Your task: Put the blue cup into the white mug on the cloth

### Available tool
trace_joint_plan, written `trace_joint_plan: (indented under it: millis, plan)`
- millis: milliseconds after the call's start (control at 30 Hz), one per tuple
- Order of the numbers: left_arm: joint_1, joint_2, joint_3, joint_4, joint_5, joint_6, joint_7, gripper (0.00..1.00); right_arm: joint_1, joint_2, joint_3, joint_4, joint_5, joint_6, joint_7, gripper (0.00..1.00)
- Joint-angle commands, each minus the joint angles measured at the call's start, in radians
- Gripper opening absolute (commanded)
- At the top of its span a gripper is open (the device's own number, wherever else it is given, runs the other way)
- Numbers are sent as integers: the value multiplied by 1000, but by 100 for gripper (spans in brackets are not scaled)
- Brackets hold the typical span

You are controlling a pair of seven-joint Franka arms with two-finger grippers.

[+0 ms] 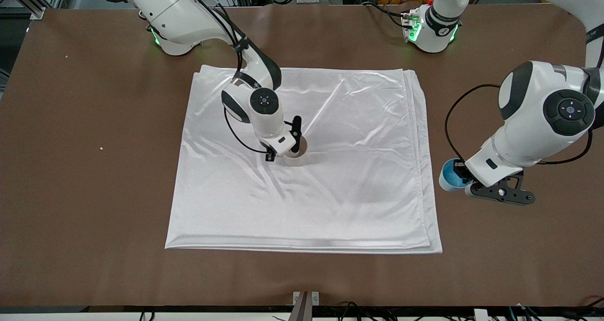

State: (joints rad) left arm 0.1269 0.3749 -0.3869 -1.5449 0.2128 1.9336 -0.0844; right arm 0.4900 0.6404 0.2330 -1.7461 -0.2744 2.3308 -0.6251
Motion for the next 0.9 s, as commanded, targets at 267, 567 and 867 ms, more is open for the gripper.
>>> trace_joint_plan:
  millis: [267, 567, 867]
  plan:
    - [0, 1, 0, 14, 20, -41, -44, 0, 7, 21, -6, 17, -32, -14, 90, 30]
    - [8, -10, 2, 25, 19, -88, -46, 0, -5, -2, -6, 23, -31, -19, 107, 100]
    - [13, -73, -24, 32, -59, -123, -32, 0, -2, -171, -4, 19, -29, -169, 246, 100]
